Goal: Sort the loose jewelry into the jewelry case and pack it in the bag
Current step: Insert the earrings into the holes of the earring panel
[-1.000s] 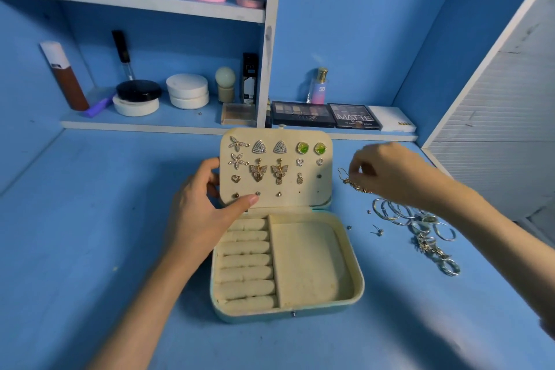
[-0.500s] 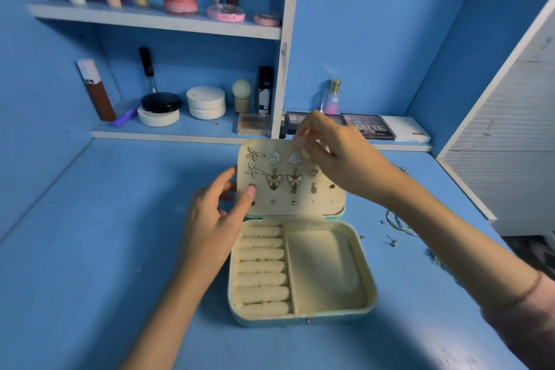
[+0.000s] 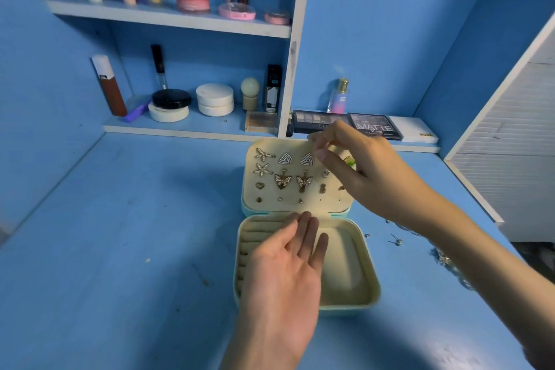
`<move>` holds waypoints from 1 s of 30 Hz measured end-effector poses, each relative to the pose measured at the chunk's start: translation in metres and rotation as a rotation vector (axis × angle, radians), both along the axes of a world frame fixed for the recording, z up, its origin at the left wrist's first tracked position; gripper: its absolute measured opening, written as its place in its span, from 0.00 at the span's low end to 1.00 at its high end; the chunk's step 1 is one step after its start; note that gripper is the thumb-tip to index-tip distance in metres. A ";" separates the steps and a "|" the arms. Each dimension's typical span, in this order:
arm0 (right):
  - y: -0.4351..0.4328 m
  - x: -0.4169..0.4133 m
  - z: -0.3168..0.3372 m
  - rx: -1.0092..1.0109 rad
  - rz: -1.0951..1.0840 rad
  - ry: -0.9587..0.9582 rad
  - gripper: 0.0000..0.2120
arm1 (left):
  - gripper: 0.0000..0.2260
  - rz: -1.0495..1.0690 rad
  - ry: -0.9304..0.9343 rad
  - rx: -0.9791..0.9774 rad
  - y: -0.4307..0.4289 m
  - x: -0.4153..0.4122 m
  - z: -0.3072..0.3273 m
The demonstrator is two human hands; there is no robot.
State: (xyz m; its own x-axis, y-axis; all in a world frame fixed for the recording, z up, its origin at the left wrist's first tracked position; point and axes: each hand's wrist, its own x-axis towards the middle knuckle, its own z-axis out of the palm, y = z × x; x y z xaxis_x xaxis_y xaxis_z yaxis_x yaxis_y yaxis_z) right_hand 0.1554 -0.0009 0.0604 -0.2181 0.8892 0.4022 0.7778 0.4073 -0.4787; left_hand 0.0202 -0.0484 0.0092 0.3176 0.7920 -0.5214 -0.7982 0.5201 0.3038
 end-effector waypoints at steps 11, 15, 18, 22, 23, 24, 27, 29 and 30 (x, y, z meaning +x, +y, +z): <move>-0.030 -0.004 0.002 0.043 0.018 -0.067 0.03 | 0.18 0.072 -0.115 -0.010 0.002 0.002 -0.005; -0.039 -0.004 -0.002 0.042 -0.005 -0.086 0.06 | 0.19 0.081 -0.085 0.051 -0.002 0.004 -0.004; -0.050 -0.005 0.002 0.049 0.019 -0.083 0.05 | 0.27 0.074 -0.065 0.161 -0.006 0.004 -0.010; -0.064 -0.005 0.008 0.048 0.046 -0.079 0.04 | 0.31 0.049 0.032 0.265 -0.010 0.004 -0.013; -0.067 -0.005 0.010 0.019 0.047 -0.055 0.05 | 0.30 0.039 0.063 0.278 -0.011 0.004 -0.013; -0.068 -0.004 0.012 -0.009 0.050 -0.026 0.06 | 0.29 0.037 0.078 0.284 -0.012 0.005 -0.011; -0.062 0.001 0.020 -0.035 0.039 0.059 0.07 | 0.31 0.065 0.075 0.272 -0.014 0.006 -0.013; -0.049 0.007 0.023 -0.101 0.033 0.177 0.05 | 0.38 0.092 0.078 0.294 -0.016 0.006 -0.015; -0.041 0.010 0.023 -0.151 0.033 0.230 0.04 | 0.39 0.102 0.092 0.311 -0.016 0.007 -0.018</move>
State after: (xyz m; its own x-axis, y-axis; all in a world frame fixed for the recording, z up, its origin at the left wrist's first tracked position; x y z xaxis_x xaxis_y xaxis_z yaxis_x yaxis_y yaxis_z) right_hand 0.1651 -0.0418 0.0838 -0.1665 0.9366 0.3083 0.6289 0.3417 -0.6983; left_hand 0.0274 -0.0643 -0.0087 0.1917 0.9429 -0.2725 -0.8032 0.3103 0.5085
